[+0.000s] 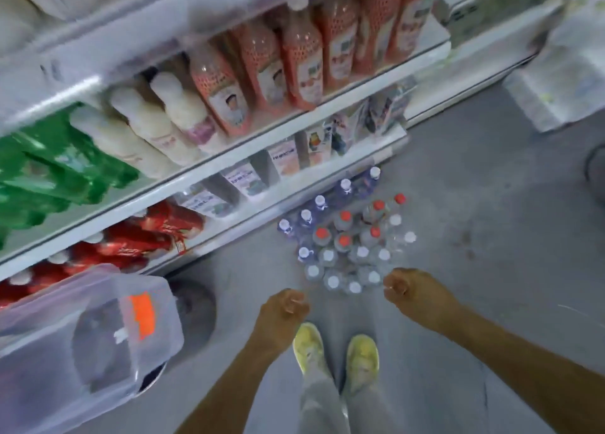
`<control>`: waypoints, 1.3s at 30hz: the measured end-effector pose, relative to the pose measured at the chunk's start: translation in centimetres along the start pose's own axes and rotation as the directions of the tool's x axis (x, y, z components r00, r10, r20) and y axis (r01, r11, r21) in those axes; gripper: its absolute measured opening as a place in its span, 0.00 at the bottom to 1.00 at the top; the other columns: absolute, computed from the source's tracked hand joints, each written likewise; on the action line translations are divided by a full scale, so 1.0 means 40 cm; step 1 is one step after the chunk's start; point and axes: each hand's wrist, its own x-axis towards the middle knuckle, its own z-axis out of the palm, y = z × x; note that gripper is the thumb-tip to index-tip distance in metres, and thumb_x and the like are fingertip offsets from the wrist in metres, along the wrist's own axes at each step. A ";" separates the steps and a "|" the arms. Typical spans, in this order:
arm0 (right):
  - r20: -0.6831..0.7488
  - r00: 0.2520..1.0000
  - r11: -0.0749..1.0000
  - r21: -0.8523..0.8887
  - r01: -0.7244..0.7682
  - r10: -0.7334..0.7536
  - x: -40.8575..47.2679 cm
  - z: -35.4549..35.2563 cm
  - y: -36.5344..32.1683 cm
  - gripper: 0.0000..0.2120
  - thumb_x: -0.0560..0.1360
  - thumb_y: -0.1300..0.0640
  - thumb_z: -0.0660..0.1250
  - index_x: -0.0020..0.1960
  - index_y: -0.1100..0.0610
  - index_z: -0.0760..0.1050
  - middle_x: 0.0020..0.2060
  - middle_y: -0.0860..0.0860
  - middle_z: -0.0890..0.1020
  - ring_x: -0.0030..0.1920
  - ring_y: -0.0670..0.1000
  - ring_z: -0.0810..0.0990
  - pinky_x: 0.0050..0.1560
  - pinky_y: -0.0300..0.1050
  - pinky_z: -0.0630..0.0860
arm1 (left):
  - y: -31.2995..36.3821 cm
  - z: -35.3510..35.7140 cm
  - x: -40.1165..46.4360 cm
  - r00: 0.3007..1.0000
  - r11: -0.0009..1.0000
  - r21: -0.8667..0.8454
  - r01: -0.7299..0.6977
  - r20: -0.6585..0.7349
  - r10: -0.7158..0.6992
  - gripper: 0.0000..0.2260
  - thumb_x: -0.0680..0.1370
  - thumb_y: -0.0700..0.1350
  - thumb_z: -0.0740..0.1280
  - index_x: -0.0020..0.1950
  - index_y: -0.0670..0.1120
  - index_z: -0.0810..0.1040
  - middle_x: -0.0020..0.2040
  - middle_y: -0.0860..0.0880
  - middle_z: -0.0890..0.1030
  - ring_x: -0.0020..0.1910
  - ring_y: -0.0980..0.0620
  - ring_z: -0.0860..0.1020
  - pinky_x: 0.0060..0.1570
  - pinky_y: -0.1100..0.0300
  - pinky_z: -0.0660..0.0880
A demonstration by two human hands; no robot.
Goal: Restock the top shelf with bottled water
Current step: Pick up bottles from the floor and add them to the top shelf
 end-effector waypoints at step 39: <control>-0.220 0.963 0.942 -0.329 0.074 -0.153 0.092 0.178 -0.004 0.19 0.75 0.45 0.66 0.62 0.51 0.71 0.56 0.49 0.81 0.55 0.55 0.80 0.48 0.45 0.71 | -0.063 0.091 0.147 0.957 0.832 0.519 -0.199 -0.080 0.279 0.16 0.73 0.52 0.73 0.58 0.48 0.76 0.53 0.47 0.81 0.51 0.44 0.79 0.48 0.54 0.74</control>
